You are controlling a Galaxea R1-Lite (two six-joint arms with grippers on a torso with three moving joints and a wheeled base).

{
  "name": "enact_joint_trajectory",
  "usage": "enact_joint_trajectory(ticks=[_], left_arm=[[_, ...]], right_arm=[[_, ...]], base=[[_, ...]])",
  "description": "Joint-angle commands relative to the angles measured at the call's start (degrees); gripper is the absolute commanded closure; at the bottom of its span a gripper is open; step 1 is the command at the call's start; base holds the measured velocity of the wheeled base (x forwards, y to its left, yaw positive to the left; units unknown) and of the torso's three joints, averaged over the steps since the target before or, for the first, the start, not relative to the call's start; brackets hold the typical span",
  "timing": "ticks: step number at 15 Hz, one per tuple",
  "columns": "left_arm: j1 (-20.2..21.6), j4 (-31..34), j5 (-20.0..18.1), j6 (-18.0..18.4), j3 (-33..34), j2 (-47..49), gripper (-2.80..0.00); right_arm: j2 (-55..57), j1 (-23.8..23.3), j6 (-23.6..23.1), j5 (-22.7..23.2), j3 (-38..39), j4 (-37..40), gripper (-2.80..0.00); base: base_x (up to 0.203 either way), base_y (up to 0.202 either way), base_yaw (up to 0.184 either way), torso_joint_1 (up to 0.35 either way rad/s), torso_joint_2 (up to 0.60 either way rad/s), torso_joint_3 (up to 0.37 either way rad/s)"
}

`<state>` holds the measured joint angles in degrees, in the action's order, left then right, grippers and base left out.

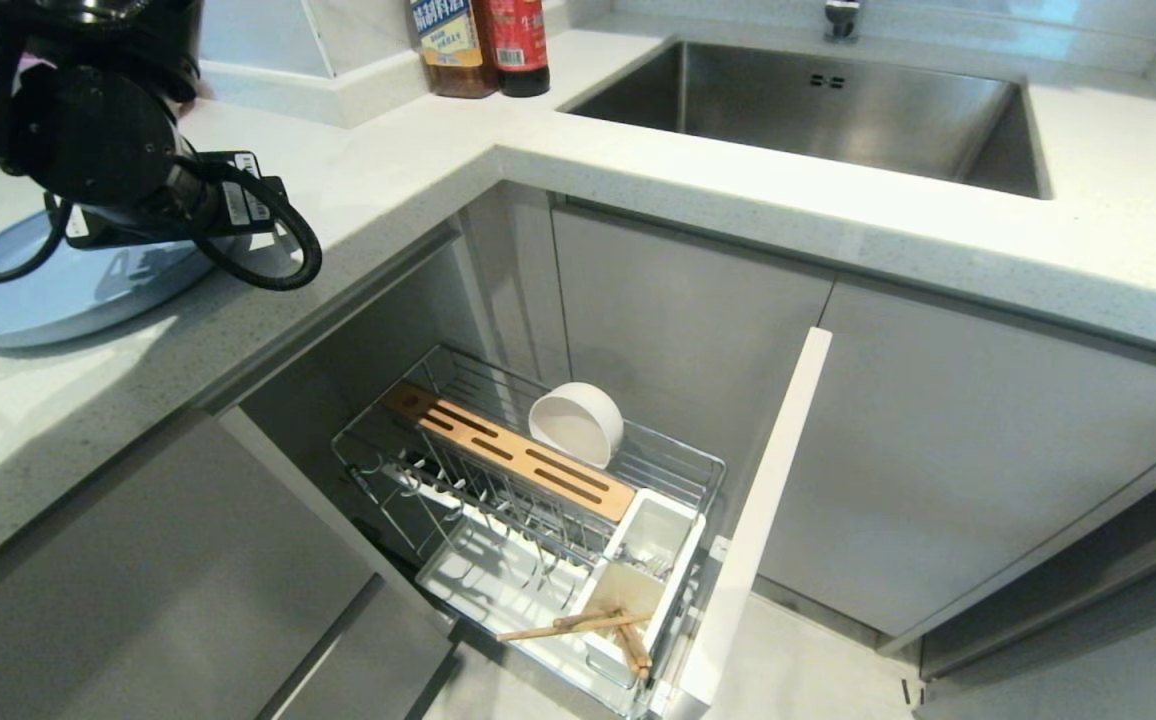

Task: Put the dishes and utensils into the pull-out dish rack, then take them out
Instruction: Pick up the plate and place it in the cupboard

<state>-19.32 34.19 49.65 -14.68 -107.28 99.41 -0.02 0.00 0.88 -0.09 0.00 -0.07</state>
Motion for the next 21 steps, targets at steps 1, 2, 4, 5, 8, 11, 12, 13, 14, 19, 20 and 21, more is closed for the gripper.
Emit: enact_joint_trajectory(ticks=[1, 2, 4, 5, 8, 11, 12, 13, 14, 19, 20, 21], left_arm=[[0.0, 0.3, 0.1, -0.1, 0.1, 0.3, -2.80], [0.0, 0.3, -0.5, -0.1, 0.1, 0.4, -2.80], [0.1, 0.3, -1.6, -0.1, 0.1, 0.5, -2.80], [0.1, 0.3, -1.6, -0.1, 0.1, 0.5, -2.80], [0.1, 0.3, -1.6, -0.1, 0.1, 0.5, -2.80], [0.2, 0.2, -1.6, -0.1, 0.0, 0.4, 0.00], [0.4, 0.2, -1.7, -0.1, 0.0, 0.4, 0.00], [0.4, 0.2, -1.7, -0.1, 0.0, 0.4, 0.00], [0.4, 0.2, -1.6, -0.1, 0.0, 0.4, 0.00], [0.4, 0.3, -1.8, -0.1, 0.2, -0.1, 0.00], [0.4, 0.3, -1.8, -0.1, 0.2, -0.6, 0.00], [0.4, 0.3, -1.8, -0.1, 0.8, -1.6, 0.00]], right_arm=[[0.0, 0.0, 0.0, 0.0, 0.1, 0.0, 0.00], [0.0, 0.0, 0.0, 0.0, 0.1, 0.0, 0.00], [0.0, 0.0, 0.0, 0.0, 0.1, 0.0, 0.00], [0.0, 0.0, 0.0, 0.0, 0.1, 0.0, 0.00], [0.0, 0.0, 0.0, 0.0, 0.1, 0.0, 0.00], [0.0, 0.0, 0.0, 0.0, 0.1, 0.0, 0.00], [0.0, 0.0, 0.0, 0.0, 0.1, 0.0, 0.00], [0.0, 0.0, 0.0, 0.0, 0.1, 0.0, 0.00], [0.0, 0.0, 0.0, 0.0, 0.1, 0.0, 0.00], [0.0, 0.0, 0.0, 0.0, 0.1, 0.0, 0.00], [0.0, 0.0, 0.0, 0.0, 0.1, 0.0, 0.00], [0.0, 0.0, 0.0, 0.0, 0.1, 0.0, 0.00]], base=[[0.000, 0.000, 0.000, 0.000, 0.00, 0.000], [0.000, 0.000, 0.000, 0.000, 0.00, 0.000], [0.000, 0.000, 0.000, 0.000, 0.00, 0.000], [0.000, 0.000, 0.000, 0.000, 0.00, 0.000], [0.000, 0.000, 0.000, 0.000, 0.00, 0.000], [0.000, 0.000, 0.000, 0.000, 0.00, 0.000], [0.000, 0.000, 0.000, 0.000, 0.00, 0.000], [0.000, 0.000, 0.000, 0.000, 0.00, 0.000], [0.000, 0.000, 0.000, 0.000, 0.00, 0.000], [0.000, 0.000, 0.000, 0.000, 0.00, 0.000], [0.000, 0.000, 0.000, 0.000, 0.00, 0.000], [0.000, 0.000, 0.000, 0.000, 0.00, 0.000]])
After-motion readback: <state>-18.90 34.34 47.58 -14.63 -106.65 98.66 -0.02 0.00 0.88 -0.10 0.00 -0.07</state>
